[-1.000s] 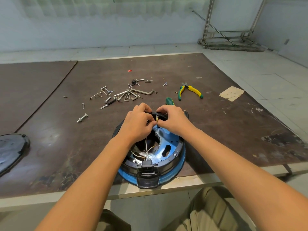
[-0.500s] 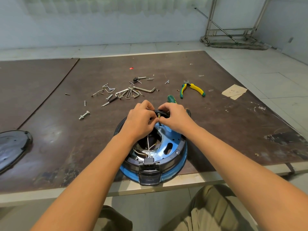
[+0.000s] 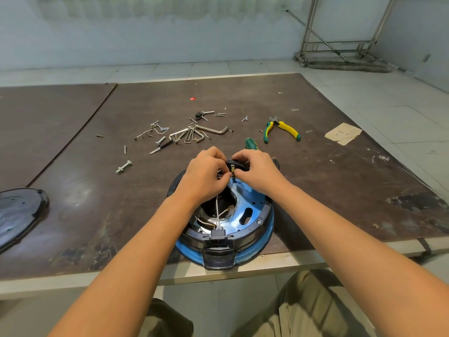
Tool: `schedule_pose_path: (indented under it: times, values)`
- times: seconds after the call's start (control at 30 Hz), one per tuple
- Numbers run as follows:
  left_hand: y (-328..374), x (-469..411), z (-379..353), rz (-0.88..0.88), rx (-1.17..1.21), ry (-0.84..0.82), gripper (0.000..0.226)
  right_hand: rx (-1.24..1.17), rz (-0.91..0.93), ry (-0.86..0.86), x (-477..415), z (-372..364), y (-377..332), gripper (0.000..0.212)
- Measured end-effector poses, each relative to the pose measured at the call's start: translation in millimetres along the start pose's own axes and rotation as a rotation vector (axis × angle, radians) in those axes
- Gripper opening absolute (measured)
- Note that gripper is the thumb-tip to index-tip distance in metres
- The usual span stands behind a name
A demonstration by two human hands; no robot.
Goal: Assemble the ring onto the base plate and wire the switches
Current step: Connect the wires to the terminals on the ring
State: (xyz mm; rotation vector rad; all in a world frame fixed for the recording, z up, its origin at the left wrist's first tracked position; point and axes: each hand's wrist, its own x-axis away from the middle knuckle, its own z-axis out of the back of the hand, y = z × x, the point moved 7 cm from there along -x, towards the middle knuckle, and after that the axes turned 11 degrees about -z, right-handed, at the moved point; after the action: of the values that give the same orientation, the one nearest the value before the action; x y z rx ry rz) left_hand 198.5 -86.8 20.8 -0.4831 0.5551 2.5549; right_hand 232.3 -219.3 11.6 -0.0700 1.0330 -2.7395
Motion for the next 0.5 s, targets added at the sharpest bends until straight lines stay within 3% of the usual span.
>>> schedule_pose_path:
  times: [0.5]
  values:
    - [-0.5,0.3,-1.5,-0.012,-0.018,-0.010,0.011,-0.011,-0.002,-0.002,-4.0,-3.2,3.3,0.038]
